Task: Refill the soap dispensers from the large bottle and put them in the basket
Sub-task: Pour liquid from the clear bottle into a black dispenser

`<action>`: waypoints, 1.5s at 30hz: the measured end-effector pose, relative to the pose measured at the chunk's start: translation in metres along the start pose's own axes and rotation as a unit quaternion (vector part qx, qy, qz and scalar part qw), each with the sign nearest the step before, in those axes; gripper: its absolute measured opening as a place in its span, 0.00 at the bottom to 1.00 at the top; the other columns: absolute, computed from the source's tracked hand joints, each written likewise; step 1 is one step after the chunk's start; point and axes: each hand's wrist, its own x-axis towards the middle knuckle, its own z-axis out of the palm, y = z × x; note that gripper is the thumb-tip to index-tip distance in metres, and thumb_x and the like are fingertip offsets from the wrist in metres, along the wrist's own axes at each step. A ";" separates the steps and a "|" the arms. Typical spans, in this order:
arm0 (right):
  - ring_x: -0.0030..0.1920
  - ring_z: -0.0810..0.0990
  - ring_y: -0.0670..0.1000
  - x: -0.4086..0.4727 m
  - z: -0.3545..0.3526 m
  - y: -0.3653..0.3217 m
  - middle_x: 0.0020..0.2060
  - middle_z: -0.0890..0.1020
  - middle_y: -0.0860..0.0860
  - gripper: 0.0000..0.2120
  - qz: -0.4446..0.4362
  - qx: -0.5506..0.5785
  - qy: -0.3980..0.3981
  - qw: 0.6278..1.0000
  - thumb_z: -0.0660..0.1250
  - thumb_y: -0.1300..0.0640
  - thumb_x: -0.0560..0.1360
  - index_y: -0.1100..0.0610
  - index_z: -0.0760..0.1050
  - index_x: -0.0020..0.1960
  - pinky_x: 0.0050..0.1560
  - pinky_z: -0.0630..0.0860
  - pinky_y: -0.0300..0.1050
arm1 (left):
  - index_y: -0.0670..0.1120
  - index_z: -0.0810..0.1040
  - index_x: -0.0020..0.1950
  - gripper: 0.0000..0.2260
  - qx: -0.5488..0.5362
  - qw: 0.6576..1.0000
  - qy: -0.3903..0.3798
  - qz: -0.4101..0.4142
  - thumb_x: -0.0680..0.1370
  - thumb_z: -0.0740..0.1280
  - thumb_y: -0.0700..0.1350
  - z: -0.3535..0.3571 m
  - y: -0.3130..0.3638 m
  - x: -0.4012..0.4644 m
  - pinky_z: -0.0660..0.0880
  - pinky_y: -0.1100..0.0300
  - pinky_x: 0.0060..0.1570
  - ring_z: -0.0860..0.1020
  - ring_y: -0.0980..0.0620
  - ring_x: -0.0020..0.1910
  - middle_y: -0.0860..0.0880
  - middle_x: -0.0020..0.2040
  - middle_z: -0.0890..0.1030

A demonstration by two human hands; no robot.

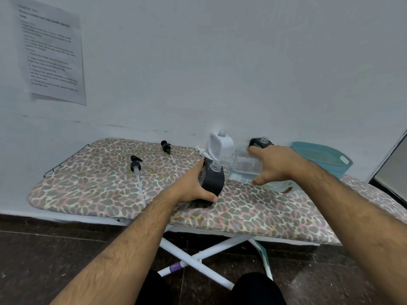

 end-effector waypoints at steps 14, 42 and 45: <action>0.35 0.70 0.44 -0.001 -0.002 0.002 0.33 0.69 0.41 0.41 0.004 -0.011 -0.004 1.000 0.73 0.35 0.63 0.48 0.62 0.69 0.32 0.65 0.43 | 0.54 0.56 0.80 0.53 0.018 1.000 0.004 -0.020 0.63 0.84 0.48 0.000 0.006 -0.001 0.68 0.46 0.72 0.73 0.50 0.69 0.52 0.71 0.74; 0.34 0.68 0.43 -0.007 -0.004 0.004 0.33 0.69 0.40 0.39 0.007 -0.024 -0.006 1.000 0.73 0.35 0.64 0.48 0.63 0.68 0.30 0.62 0.41 | 0.52 0.56 0.81 0.56 0.028 0.998 0.044 -0.022 0.60 0.84 0.52 0.007 0.005 -0.003 0.67 0.45 0.72 0.71 0.49 0.71 0.50 0.73 0.71; 0.33 0.69 0.42 -0.006 -0.006 0.004 0.33 0.70 0.41 0.38 0.009 -0.024 -0.008 1.000 0.73 0.35 0.64 0.48 0.64 0.67 0.31 0.63 0.42 | 0.52 0.58 0.80 0.54 0.028 0.998 0.047 -0.017 0.60 0.84 0.51 0.007 0.006 -0.003 0.68 0.46 0.72 0.71 0.50 0.70 0.51 0.72 0.72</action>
